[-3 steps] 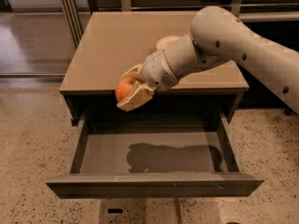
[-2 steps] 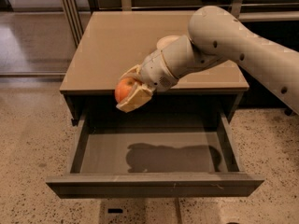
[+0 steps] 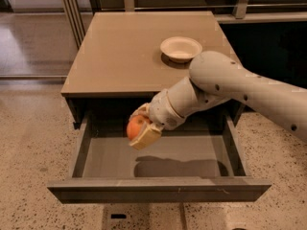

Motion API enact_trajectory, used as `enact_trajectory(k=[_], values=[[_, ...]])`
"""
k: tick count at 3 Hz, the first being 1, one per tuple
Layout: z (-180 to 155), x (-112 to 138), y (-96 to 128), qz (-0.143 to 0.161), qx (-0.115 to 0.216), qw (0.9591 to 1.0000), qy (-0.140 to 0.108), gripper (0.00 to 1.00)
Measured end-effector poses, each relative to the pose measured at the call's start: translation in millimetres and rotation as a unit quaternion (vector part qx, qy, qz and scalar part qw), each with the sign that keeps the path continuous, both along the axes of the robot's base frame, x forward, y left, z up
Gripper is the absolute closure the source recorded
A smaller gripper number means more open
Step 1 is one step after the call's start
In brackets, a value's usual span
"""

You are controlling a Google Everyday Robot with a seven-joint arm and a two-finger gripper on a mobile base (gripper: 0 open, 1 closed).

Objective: Place orange into top drawer

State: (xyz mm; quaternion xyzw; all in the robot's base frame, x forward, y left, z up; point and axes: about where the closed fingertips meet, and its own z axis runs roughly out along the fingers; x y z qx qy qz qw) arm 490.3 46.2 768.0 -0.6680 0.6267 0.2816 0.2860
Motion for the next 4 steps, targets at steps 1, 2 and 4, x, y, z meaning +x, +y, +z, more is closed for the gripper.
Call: enact_trajectory(k=[1, 2, 4], values=[[-62.8, -9.9, -12.6, -0.017, -0.012, 0.9997, 0.012, 1.0], [-62.9, -9.8, -12.6, -0.017, -0.012, 0.9997, 0.012, 1.0], [-95.7, 5.2, -28.9, -0.015, -0.043, 0.9986, -0.025, 1.0]])
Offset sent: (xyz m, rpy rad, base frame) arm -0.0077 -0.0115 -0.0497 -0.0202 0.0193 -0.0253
